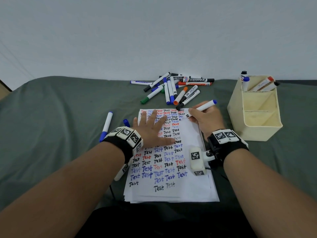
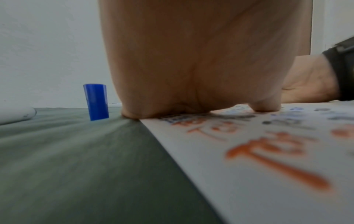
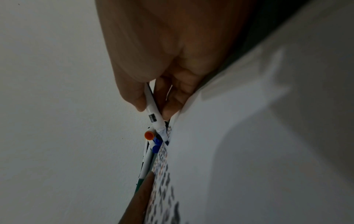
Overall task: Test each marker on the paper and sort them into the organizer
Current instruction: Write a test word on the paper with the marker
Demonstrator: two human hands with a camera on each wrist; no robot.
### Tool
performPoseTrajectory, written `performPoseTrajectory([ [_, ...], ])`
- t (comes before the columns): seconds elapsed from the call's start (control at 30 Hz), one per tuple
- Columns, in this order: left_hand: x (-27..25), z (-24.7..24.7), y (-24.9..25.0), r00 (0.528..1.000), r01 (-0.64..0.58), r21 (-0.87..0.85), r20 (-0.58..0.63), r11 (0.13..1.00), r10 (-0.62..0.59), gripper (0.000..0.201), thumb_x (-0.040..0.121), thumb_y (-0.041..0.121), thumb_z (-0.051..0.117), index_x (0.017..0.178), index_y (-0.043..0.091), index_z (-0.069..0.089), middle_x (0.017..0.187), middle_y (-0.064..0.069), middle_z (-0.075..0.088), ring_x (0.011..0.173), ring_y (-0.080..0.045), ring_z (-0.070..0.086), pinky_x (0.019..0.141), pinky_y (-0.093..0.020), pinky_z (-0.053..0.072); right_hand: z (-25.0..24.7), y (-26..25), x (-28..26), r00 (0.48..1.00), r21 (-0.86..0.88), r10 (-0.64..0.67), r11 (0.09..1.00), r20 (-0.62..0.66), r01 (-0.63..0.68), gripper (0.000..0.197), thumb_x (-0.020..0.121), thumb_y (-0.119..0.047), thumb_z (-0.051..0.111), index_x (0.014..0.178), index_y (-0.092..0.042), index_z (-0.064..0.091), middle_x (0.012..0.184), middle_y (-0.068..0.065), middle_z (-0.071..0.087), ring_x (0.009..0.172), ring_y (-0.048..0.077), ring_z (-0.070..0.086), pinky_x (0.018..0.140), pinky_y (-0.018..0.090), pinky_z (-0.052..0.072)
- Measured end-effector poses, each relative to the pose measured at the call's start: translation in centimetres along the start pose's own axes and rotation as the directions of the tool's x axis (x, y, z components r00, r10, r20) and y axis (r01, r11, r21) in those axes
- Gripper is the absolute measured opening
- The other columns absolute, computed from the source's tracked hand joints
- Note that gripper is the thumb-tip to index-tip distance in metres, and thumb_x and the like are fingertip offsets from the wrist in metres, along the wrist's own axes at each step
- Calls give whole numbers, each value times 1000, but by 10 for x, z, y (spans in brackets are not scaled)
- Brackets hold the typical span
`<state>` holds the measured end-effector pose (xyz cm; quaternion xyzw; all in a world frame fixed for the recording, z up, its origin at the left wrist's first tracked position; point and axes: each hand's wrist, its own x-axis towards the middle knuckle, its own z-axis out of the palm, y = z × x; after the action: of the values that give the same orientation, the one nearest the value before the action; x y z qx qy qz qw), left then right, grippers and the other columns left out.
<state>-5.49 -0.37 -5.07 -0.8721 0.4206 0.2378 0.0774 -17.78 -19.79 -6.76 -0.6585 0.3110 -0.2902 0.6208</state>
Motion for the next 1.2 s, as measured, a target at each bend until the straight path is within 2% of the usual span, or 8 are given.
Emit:
performPoseTrajectory([
  [0.13,0,0,-1,1000,-2,-6,3,1000,2,118,55,106,21,149,51,-24,160,7,-37,147,-32,-32,118,-62,-12,0,1,-1,1000,18,-5,1000,-2,5,11,84,-13,79,79,-21,72,75,2,74,71,17,73,71,29,61],
  [0.27,1,0,-1,1000,-3,-18,5,1000,3,126,42,110,13,148,52,-25,159,8,-37,147,-32,-32,118,-62,-13,-1,1,-1,1000,14,-10,1000,-5,10,19,84,-16,80,72,-31,75,77,3,76,75,19,75,75,33,63],
  [0.37,2,1,-1,1000,-3,-17,1,1000,3,130,36,111,9,147,53,-26,159,9,-37,147,-31,-32,118,-62,-13,-1,0,-2,1000,-18,-18,1000,1,18,17,83,-18,80,74,-30,75,78,1,76,78,21,75,76,34,63],
  [0.57,2,2,-1,1000,-6,-22,-3,1000,5,128,39,111,11,147,53,-25,160,9,-36,147,-31,-32,118,-62,-13,0,0,-2,999,-23,-7,1000,-37,7,8,84,-16,78,82,-20,72,77,1,75,74,17,74,78,37,64],
  [0.7,2,2,-1,1000,-8,-21,-5,1000,8,128,39,111,11,147,53,-25,159,9,-37,147,-32,-32,118,-61,-13,-3,1,-3,999,5,-13,1000,-44,13,9,83,-18,78,80,-22,71,77,3,75,71,16,72,76,37,62],
  [0.87,1,1,-1,1000,-7,-22,-3,1000,7,127,40,111,11,147,53,-26,160,9,-36,147,-31,-32,118,-61,-14,-3,2,-3,999,-46,-29,999,-25,28,13,80,-21,78,74,-31,72,77,1,75,74,19,73,76,38,61],
  [1.0,1,1,-1,1000,-4,-13,-6,1000,4,119,52,108,18,148,52,-25,160,8,-36,147,-32,-32,118,-61,-13,-3,2,-3,998,-47,-28,999,-59,25,10,82,-19,77,78,-24,70,76,0,75,73,18,73,75,37,61],
  [1.2,0,0,-1,1000,-2,-8,-4,1000,1,120,51,108,17,148,52,-25,160,8,-36,148,-32,-31,118,-61,-13,-2,1,-4,998,-48,-32,998,-47,30,10,84,-17,78,80,-21,70,76,1,75,72,16,72,73,33,61],
])
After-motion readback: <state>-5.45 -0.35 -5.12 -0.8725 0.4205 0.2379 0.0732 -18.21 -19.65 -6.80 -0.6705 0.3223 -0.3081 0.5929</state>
